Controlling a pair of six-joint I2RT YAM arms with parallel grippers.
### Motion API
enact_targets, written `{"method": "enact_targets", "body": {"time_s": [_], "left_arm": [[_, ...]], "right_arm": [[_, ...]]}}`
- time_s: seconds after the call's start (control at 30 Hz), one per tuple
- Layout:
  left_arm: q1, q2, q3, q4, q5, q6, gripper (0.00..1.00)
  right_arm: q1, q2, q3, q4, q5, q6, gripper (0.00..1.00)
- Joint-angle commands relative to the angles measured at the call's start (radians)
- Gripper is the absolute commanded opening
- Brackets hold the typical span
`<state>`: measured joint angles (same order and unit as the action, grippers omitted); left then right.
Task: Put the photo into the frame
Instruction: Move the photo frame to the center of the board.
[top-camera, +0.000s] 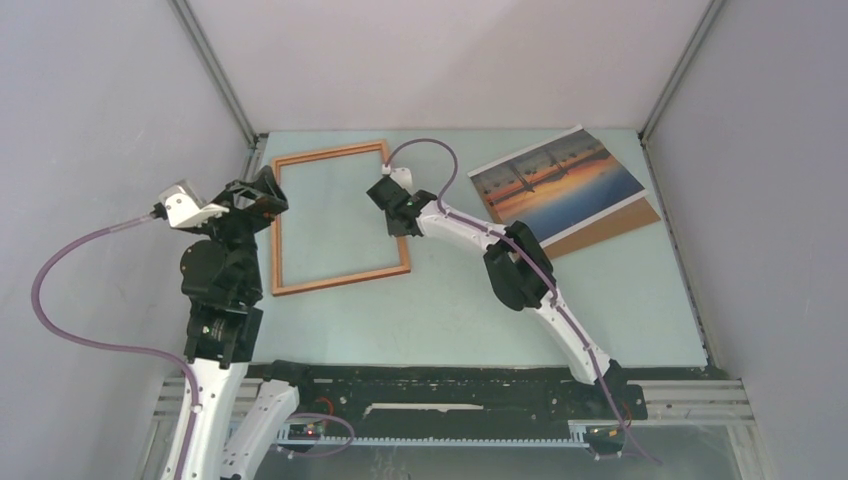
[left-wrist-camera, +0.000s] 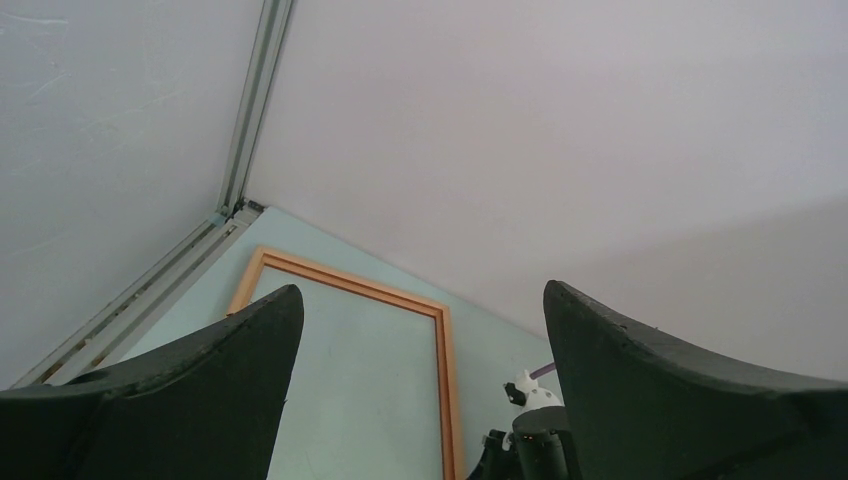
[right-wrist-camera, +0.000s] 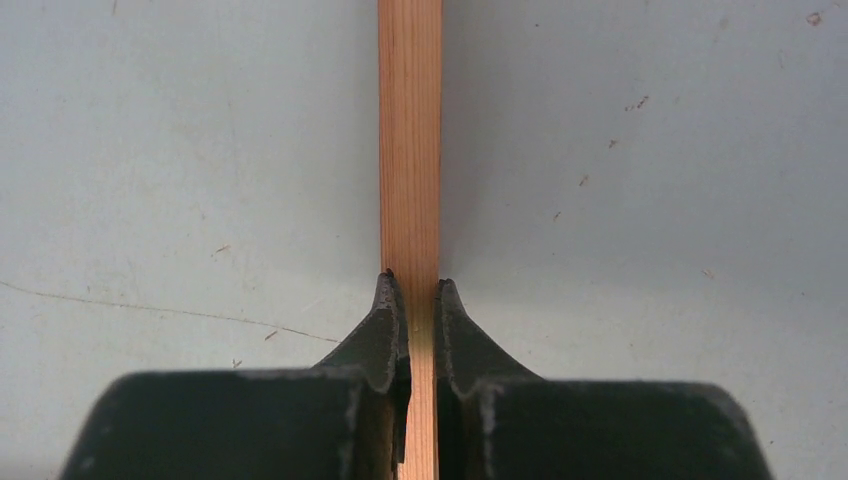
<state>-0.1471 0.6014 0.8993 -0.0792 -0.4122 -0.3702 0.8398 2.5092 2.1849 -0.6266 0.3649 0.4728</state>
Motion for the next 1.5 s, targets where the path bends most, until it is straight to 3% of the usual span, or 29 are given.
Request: {"method": "enact_targets", "body": {"time_s": [0.0,0.53,0.77,0.93,1.13,1.2,1.3,1.47], "left_arm": [[0.006,-0.017,-0.013,0.001,-0.006,-0.011,0.96],[0.006,-0.016,0.001,-0.009,0.017,-0.024,0.96],[0.006,-0.007,0.001,-0.011,0.047,-0.047,0.96],[0.004,-0.008,-0.002,-0.011,0.038,-0.046,0.96],[0.0,-0.011,-0.002,-0.011,0.042,-0.048,0.96],[0.0,-0.01,-0.003,-0.01,0.042,-0.05,0.96],[-0.003,-0.011,-0.006,-0.009,0.037,-0.048,0.96],[-0.025,-0.037,-0.008,-0.007,0.023,-0.043,0.97]], "right_arm": [[-0.004,-0.072,-0.074,-0.027,0.051,0.049,0.02],[0.021,-0.452,-0.695,0.158,0.042,0.231,0.0],[0.027,-0.513,-0.803,0.176,0.076,0.296,0.04],[0.039,-0.562,-0.838,0.236,0.066,0.227,0.21],[0.046,-0.654,-0.84,0.235,0.107,0.112,0.64],[0.056,-0.71,-0.84,0.23,0.123,0.07,0.73],[0.059,-0.797,-0.841,0.196,0.12,0.037,0.79],[-0.045,-0.857,-0.852,0.126,0.074,0.017,0.8]]}}
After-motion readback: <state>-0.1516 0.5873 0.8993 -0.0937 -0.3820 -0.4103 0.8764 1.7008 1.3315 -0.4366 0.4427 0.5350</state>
